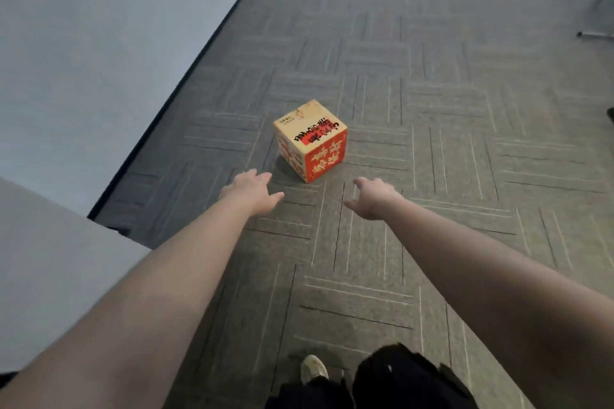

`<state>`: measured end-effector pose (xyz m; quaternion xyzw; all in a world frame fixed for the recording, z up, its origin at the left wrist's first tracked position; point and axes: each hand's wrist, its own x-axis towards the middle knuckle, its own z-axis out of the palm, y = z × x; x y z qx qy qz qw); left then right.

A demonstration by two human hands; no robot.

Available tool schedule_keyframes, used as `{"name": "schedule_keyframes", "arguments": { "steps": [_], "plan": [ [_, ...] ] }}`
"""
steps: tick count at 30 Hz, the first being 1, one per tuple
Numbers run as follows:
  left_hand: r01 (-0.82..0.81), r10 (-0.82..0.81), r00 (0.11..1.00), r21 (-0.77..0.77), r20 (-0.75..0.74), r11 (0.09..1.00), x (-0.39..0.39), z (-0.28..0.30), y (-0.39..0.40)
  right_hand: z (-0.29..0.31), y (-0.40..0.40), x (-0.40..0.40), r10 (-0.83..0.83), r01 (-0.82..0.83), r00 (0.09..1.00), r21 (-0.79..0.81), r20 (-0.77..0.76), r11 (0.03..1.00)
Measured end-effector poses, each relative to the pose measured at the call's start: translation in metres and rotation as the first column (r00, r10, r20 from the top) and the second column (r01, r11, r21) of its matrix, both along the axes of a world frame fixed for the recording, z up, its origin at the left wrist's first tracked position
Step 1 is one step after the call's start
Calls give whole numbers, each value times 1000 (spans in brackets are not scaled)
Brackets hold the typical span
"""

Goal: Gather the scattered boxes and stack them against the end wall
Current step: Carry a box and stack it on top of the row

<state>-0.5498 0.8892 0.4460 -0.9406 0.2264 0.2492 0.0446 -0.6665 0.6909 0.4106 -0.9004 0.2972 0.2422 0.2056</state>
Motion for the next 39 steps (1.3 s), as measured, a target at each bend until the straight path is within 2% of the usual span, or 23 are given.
{"name": "schedule_keyframes", "arguments": {
  "steps": [7, 14, 19, 25, 31, 39],
  "plan": [
    [119, -118, 993, 19, -26, 993, 178, -23, -103, -32, -73, 154, -123, 125, 991, 54, -53, 991],
    [128, -123, 990, 65, -74, 990, 341, -73, -183, -75, -155, 314, -190, 202, 977, 124, -96, 972],
    [216, -213, 975, 51, -63, 975, 443, -108, -239, -110, -198, 406, -283, 299, 951, 131, -125, 945],
    [351, -345, 934, 54, -88, 935, 562, -198, -313, -189, -236, 492, -435, 463, 879, 131, -197, 876],
    [559, -539, 825, 101, -170, 823, 643, -308, -364, -285, -252, 553, -625, 673, 730, 133, -276, 728],
    [621, -594, 775, 91, -217, 778, 701, -450, -397, -404, -260, 601, -758, 813, 579, 142, -300, 565]
  ]
}}
